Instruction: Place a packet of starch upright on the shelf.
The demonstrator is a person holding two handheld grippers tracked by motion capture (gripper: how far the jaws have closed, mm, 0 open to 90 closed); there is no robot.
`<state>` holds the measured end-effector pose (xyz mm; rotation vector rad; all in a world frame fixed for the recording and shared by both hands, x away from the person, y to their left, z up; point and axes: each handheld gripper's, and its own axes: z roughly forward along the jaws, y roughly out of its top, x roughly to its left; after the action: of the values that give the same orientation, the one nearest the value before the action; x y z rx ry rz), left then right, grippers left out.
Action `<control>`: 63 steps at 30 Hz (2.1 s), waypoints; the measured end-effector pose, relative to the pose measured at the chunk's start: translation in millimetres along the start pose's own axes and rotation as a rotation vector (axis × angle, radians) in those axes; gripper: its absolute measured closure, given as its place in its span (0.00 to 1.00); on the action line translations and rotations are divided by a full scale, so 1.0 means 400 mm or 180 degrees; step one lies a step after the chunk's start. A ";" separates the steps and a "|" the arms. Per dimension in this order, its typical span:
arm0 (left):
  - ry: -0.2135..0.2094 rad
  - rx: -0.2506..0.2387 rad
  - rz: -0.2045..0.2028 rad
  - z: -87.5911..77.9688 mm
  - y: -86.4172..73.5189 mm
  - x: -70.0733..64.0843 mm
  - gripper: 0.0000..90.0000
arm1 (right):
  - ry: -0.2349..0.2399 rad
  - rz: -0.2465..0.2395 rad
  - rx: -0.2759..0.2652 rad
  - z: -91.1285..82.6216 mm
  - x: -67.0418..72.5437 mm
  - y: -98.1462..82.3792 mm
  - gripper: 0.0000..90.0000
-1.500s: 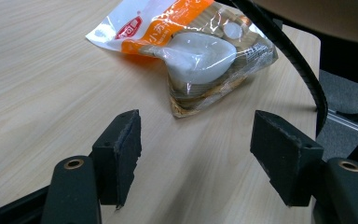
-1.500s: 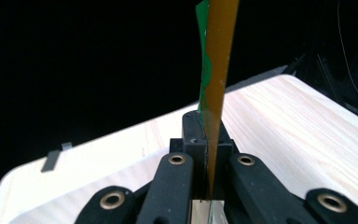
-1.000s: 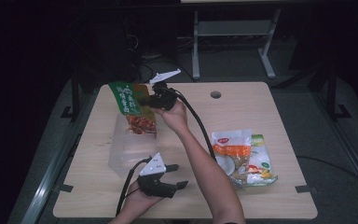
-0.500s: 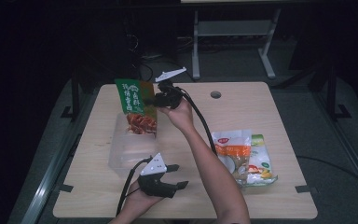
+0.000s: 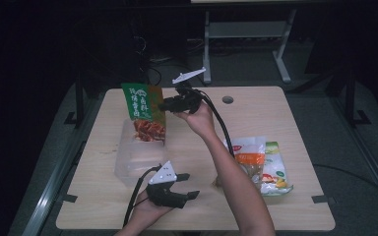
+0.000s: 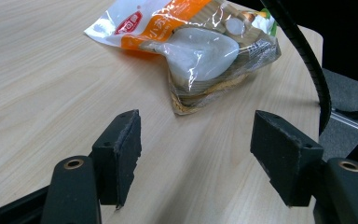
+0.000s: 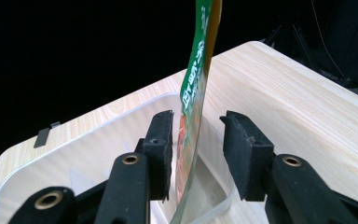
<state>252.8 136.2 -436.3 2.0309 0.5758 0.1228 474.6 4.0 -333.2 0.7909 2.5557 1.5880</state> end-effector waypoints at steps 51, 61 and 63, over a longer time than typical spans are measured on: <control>-0.0085 0.0070 0.0074 0.012 -0.004 -0.010 0.36 | -0.0334 0.0297 0.0267 -0.347 0.009 -0.242 0.42; -0.0091 0.0072 0.0020 0.016 -0.008 -0.013 0.36 | -0.0430 0.0400 0.0267 -0.398 0.031 -0.315 0.40; -0.0096 0.0076 0.0025 0.016 -0.008 -0.013 0.36 | -0.0458 0.0405 0.0296 -0.406 0.039 -0.325 0.39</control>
<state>249.0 130.0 -441.6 2.0550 0.5528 0.0903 362.5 -169.9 -361.9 1.0555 2.5377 1.3938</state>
